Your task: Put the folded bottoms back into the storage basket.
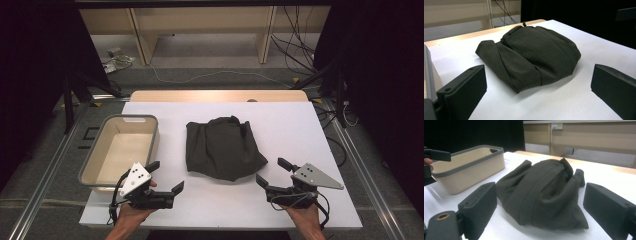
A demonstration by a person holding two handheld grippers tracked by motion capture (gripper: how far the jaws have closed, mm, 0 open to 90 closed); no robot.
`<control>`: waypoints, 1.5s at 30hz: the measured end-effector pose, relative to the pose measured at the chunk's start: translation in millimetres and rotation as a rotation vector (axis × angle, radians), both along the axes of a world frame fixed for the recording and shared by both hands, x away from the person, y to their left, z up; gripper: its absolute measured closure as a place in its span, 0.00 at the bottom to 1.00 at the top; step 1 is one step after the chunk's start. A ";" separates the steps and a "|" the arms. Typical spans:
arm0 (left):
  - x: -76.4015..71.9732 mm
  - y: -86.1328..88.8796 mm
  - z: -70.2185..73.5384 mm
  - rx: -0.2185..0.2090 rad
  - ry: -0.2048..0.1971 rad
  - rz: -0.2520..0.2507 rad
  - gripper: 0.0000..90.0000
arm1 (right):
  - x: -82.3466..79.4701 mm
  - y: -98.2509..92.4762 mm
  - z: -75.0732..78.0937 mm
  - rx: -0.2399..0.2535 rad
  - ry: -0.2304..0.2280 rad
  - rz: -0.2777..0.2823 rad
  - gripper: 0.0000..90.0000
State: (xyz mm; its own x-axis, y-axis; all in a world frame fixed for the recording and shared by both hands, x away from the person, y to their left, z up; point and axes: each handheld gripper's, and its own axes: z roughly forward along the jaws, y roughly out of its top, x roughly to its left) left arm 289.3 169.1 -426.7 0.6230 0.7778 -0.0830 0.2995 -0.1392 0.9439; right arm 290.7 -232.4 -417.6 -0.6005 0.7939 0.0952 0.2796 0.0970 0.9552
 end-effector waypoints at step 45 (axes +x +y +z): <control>56.9 -24.5 -2.1 0.049 0.306 0.009 0.03 | 56.1 5.6 6.0 -0.053 0.178 0.007 0.11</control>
State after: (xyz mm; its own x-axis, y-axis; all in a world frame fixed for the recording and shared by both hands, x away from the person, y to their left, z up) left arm 346.2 144.6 -428.8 0.5679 0.7909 -0.2281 0.5701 -0.1781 0.8020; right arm 346.8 -226.8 -411.7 -0.5832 0.7967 0.1588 0.4433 0.1483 0.8840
